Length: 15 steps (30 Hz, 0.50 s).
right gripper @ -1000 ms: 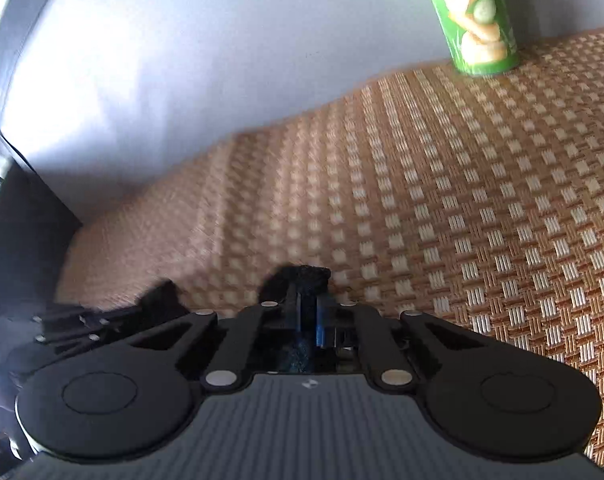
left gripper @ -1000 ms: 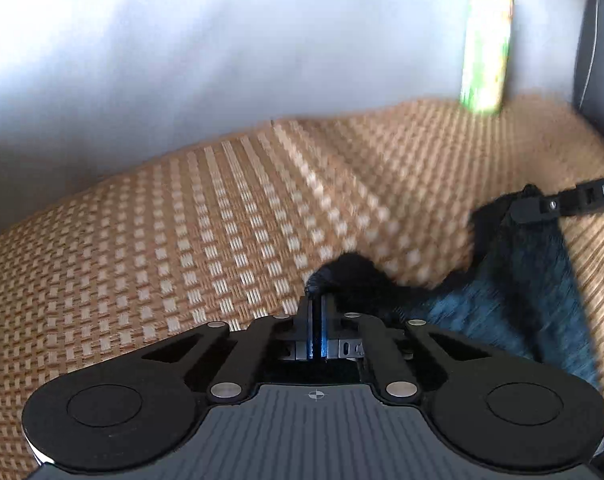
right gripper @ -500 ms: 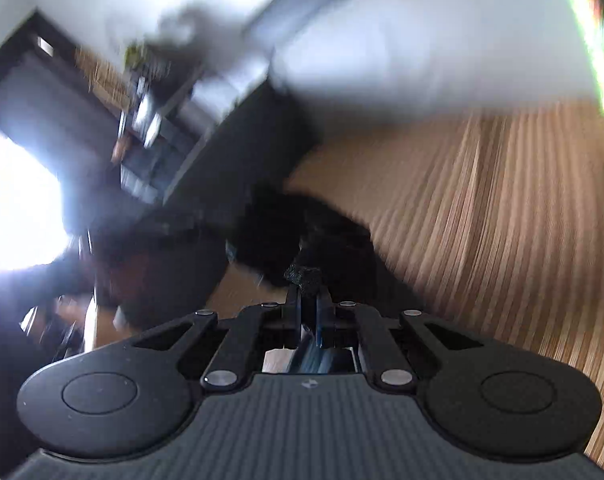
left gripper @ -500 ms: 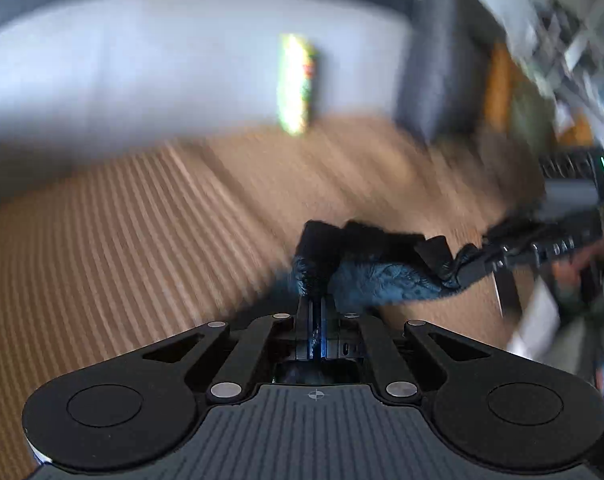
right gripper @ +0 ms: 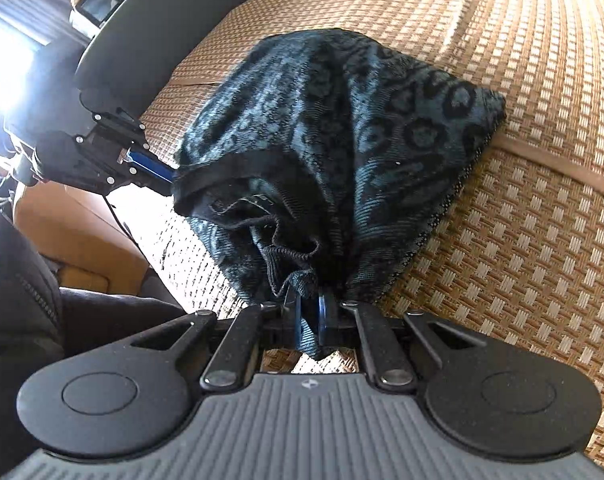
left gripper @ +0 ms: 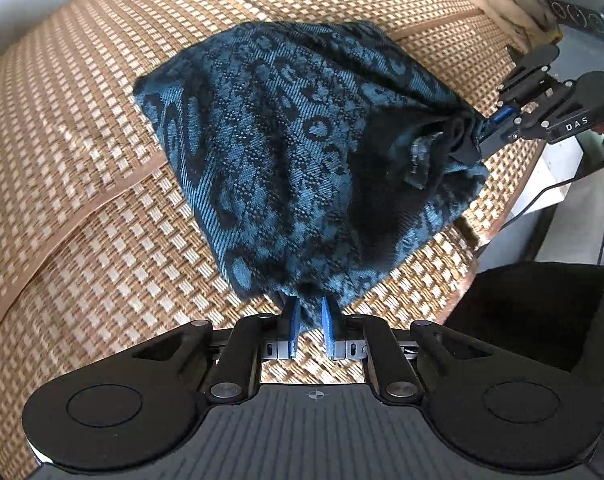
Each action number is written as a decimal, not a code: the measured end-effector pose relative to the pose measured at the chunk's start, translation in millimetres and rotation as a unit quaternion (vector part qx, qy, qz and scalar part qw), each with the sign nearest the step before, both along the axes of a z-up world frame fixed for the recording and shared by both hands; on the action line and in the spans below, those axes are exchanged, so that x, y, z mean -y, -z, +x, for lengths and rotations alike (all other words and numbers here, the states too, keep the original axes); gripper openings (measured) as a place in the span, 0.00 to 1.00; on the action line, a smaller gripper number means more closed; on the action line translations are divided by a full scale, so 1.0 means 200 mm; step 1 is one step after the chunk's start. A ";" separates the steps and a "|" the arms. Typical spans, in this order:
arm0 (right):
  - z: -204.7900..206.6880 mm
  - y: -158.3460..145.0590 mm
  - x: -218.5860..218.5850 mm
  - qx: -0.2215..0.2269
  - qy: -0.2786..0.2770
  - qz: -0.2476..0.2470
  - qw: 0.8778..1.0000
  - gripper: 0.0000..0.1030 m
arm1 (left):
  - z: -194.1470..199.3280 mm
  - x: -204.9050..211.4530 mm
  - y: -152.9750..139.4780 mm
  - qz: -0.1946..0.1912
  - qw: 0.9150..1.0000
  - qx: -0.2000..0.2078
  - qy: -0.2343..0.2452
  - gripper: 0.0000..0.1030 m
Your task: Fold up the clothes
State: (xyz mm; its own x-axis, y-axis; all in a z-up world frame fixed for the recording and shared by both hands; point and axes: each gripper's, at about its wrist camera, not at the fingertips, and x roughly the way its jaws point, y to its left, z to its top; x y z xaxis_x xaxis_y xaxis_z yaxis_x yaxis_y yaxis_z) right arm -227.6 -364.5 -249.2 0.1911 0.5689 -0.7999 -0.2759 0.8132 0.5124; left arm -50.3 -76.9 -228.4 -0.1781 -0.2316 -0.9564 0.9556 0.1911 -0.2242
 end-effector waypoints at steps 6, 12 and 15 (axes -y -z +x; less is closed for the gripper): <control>-0.09 -0.04 0.00 -0.043 0.006 0.028 0.999 0.48 | 0.07 0.02 -0.09 -0.019 0.992 -0.014 -0.126 0.49; -0.15 -0.04 0.17 -0.069 0.230 0.039 0.970 0.50 | 0.22 0.07 -0.02 -0.041 0.956 -0.014 -0.290 0.51; -0.20 0.07 0.22 -0.102 0.327 0.070 0.937 0.50 | 0.25 0.12 0.04 -0.033 0.955 -0.007 -0.296 0.52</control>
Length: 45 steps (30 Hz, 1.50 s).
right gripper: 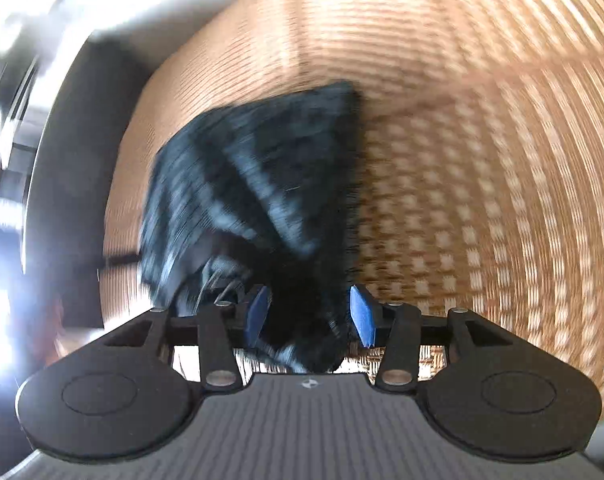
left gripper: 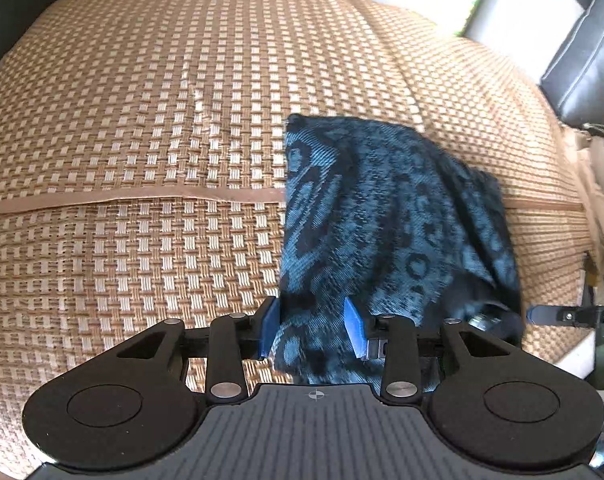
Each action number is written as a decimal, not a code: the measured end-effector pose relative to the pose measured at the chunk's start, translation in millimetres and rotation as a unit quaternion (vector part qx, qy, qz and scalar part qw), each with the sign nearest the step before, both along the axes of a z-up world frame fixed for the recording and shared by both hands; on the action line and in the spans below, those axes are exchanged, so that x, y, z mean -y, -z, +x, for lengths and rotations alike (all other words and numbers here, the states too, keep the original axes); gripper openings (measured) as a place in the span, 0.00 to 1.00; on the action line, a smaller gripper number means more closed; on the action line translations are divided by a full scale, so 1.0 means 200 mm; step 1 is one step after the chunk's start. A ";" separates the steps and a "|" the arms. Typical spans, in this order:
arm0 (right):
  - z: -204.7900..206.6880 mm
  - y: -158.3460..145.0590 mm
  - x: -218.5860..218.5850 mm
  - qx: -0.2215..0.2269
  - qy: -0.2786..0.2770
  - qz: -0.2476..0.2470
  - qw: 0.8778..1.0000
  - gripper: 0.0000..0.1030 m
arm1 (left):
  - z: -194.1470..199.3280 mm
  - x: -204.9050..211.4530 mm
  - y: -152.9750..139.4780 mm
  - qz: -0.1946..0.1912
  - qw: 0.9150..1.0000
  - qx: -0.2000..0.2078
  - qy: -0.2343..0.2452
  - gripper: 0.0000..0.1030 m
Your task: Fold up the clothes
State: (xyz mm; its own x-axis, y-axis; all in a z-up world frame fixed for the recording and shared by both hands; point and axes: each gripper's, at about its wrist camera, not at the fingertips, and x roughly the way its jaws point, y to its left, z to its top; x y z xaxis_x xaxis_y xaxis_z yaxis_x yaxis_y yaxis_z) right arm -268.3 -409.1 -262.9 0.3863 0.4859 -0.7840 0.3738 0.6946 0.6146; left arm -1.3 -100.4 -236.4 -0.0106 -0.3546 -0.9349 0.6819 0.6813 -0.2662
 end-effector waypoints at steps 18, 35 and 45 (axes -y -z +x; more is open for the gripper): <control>-0.07 0.06 -0.15 -0.029 -0.017 -0.022 0.999 0.08 | -0.03 0.00 0.06 0.066 0.995 0.047 0.061 0.12; 0.07 -0.21 -0.48 0.047 -0.107 -0.090 0.989 0.37 | -0.35 0.07 -0.10 0.076 0.993 0.004 0.087 0.48; 0.04 -0.15 -0.51 0.028 -0.159 -0.106 0.981 0.40 | -0.39 0.07 0.01 0.113 0.991 0.032 0.066 0.04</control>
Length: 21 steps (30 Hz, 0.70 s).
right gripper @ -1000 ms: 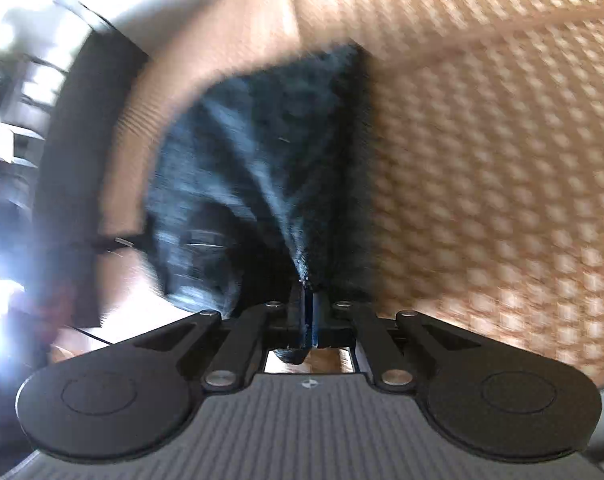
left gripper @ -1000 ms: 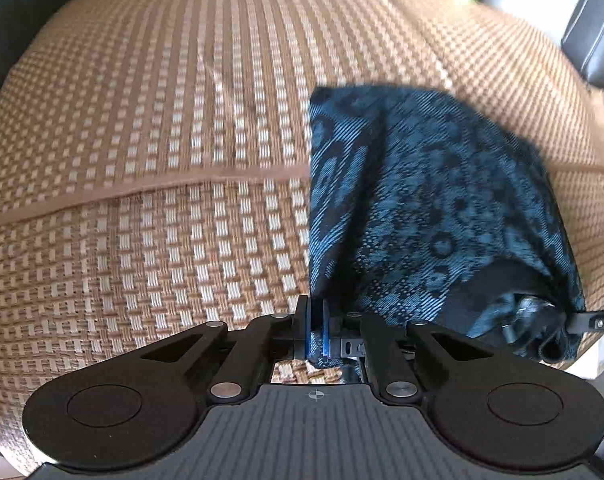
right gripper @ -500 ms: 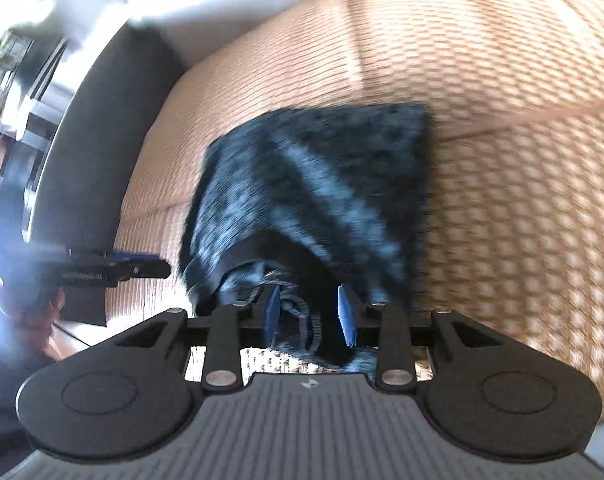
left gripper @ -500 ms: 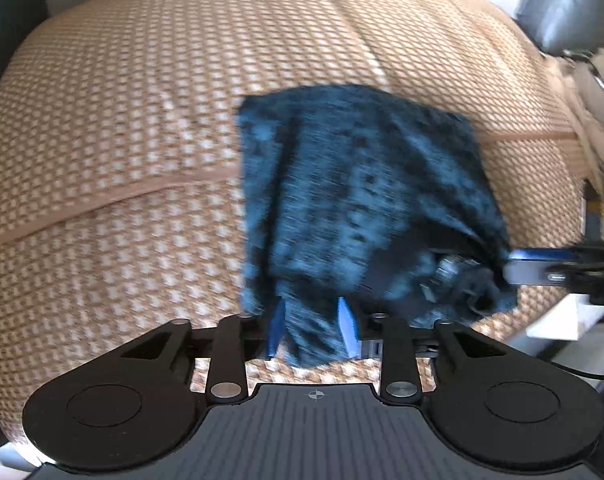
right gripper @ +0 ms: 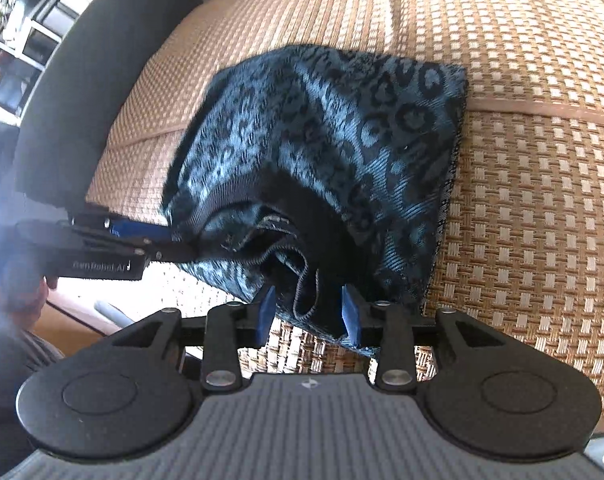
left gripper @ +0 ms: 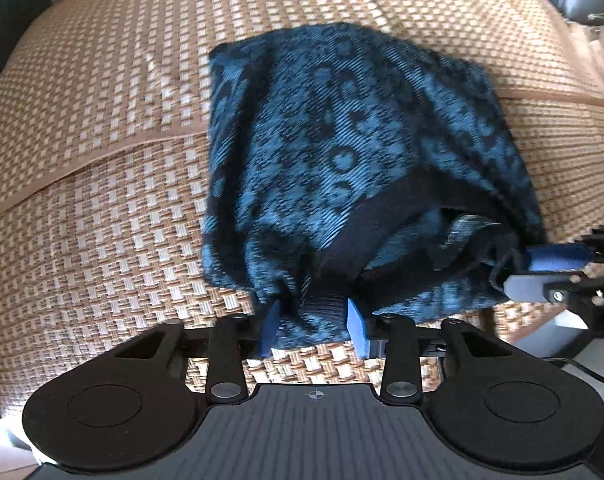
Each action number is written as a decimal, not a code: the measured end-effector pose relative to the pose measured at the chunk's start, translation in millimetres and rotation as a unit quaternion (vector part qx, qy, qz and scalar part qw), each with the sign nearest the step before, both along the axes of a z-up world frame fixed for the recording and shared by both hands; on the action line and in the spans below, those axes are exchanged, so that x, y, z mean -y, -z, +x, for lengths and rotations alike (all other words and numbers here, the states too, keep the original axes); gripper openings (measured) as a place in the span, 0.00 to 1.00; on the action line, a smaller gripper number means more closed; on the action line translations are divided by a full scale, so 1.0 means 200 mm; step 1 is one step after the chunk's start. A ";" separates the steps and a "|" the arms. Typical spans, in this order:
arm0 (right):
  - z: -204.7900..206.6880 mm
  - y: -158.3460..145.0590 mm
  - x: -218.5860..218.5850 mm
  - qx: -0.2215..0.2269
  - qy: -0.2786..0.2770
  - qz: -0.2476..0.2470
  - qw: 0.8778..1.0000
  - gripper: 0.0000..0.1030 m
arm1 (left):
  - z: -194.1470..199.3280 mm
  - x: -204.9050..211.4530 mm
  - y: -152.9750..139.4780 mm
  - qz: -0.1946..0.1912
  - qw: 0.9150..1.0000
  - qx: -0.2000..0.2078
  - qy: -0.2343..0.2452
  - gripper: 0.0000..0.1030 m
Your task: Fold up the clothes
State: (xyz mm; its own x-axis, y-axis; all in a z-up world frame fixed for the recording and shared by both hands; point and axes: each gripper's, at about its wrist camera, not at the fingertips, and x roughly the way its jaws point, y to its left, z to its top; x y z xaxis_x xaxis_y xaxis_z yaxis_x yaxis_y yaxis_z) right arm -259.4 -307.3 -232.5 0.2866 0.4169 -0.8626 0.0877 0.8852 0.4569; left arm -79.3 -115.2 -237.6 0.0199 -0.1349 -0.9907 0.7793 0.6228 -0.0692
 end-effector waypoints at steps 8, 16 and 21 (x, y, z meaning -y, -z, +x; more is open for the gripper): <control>-0.02 0.00 -0.02 -0.012 -0.049 -0.021 0.999 0.06 | 0.00 -0.05 -0.06 0.003 0.998 0.052 -0.018 0.00; -0.07 -0.04 -0.01 -0.025 -0.099 -0.043 0.994 0.05 | 0.05 -0.05 0.01 0.035 0.998 0.042 -0.008 0.00; -0.07 0.02 0.06 -0.044 -0.071 -0.019 0.996 0.14 | 0.12 -0.11 0.02 0.005 0.999 -0.031 -0.018 0.32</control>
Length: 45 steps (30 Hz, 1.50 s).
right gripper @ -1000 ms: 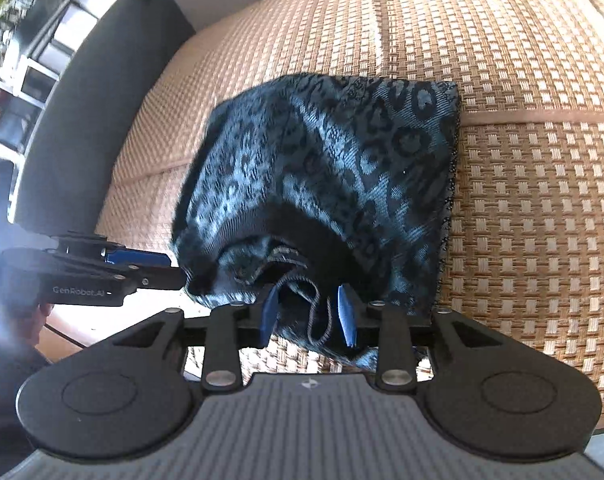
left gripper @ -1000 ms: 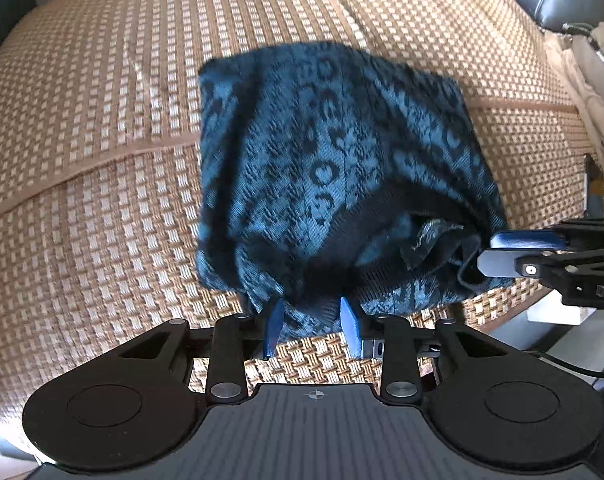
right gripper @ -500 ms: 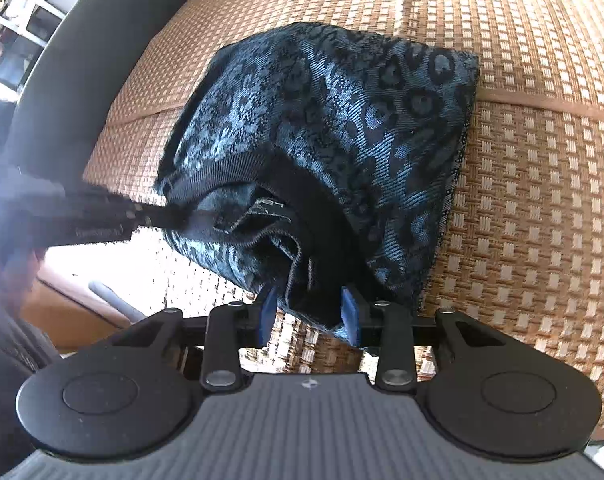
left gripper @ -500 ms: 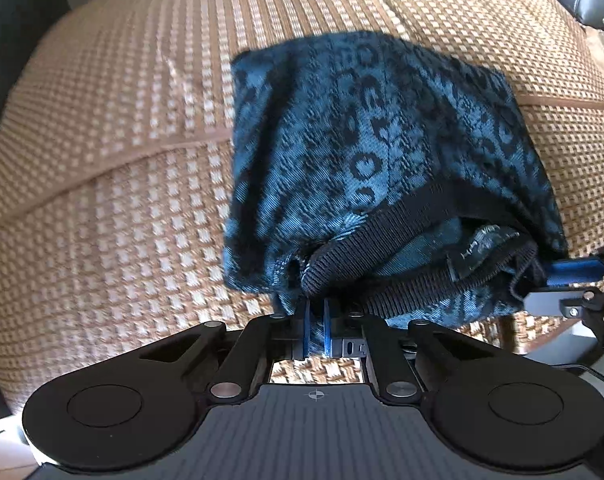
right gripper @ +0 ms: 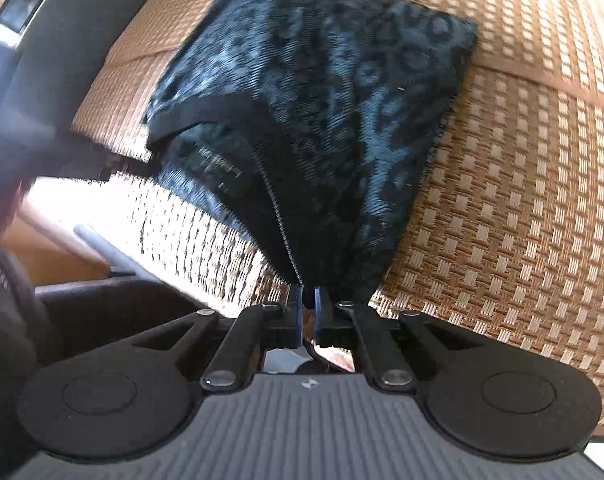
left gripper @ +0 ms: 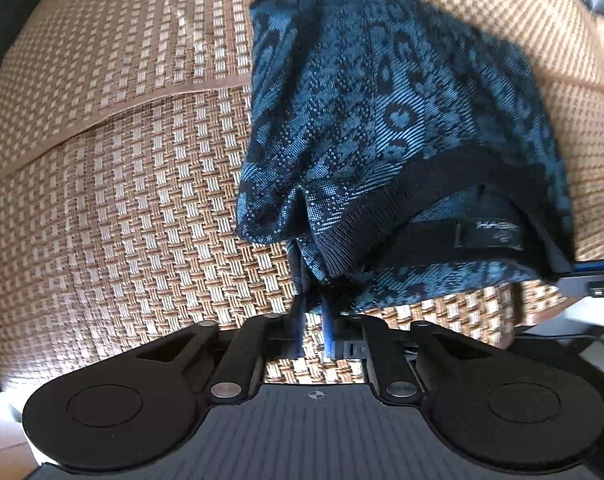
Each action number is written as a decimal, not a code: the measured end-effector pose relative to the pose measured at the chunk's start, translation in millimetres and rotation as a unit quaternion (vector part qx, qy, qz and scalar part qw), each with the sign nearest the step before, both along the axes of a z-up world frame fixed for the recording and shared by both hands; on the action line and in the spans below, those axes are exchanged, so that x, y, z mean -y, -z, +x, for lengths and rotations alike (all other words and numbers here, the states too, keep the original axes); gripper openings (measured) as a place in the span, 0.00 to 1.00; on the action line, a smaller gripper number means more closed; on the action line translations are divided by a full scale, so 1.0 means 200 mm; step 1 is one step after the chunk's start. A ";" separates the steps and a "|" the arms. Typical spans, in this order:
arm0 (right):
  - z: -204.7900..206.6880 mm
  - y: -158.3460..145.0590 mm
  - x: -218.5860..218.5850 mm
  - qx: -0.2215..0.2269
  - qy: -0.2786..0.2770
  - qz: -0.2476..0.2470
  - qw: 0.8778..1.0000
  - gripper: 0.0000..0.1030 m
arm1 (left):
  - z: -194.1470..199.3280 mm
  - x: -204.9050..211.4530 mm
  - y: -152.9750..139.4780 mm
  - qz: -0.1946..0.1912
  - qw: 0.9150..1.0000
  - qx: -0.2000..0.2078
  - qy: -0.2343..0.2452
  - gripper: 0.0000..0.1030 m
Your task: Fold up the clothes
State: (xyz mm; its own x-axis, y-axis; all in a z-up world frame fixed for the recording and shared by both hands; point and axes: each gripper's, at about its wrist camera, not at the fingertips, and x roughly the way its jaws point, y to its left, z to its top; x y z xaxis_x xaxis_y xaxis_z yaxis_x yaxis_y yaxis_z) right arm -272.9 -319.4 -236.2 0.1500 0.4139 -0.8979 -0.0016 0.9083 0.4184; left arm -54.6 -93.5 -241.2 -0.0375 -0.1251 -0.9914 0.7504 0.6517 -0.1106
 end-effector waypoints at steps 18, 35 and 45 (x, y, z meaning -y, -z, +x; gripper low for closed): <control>0.24 0.12 0.43 0.018 0.237 0.108 0.965 0.56 | 0.53 0.13 0.03 -0.116 0.988 -0.049 -0.086 0.61; 0.38 0.31 0.28 -0.036 0.225 0.185 0.956 0.28 | 0.46 0.31 0.16 -0.125 0.983 -0.101 -0.087 0.20; 0.29 0.05 -0.04 -0.017 0.190 0.277 0.942 0.15 | 0.82 0.68 -0.16 -0.168 0.986 -0.007 0.025 0.14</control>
